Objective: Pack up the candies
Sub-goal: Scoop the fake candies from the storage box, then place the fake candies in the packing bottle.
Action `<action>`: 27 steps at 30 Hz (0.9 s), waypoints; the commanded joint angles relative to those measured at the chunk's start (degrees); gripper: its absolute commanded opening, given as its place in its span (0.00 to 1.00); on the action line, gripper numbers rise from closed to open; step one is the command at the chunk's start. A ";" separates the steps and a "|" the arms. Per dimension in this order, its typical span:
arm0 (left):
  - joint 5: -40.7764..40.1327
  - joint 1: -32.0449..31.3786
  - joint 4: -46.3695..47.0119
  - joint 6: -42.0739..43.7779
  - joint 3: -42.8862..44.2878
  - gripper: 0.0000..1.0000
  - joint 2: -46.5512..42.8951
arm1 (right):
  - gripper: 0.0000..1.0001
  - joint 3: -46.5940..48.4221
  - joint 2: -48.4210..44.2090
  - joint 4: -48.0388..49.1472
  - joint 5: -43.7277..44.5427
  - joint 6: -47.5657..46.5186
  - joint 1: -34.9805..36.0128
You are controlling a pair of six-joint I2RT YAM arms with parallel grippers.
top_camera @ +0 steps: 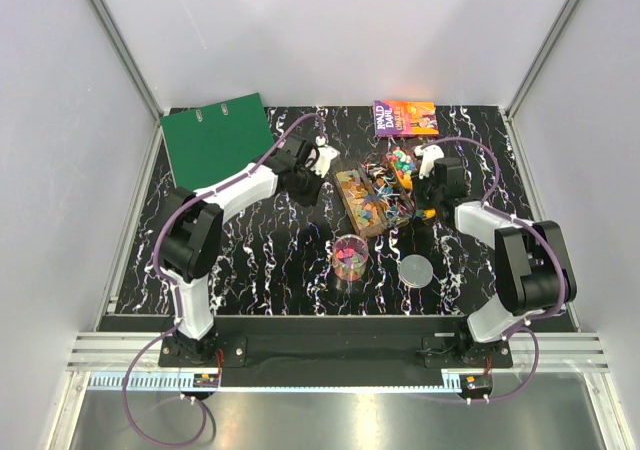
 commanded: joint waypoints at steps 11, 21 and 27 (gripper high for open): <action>-7.56 1.47 -4.35 10.30 6.72 0.11 -1.26 | 0.00 14.16 -6.18 -7.06 -2.32 1.17 1.09; -9.50 2.97 -6.99 12.24 8.31 0.11 -3.19 | 0.00 22.24 -10.48 -18.74 -3.99 0.73 2.15; -9.06 3.15 -7.78 11.28 4.97 0.11 -6.43 | 0.00 26.12 -15.93 -24.99 -8.81 -0.06 2.41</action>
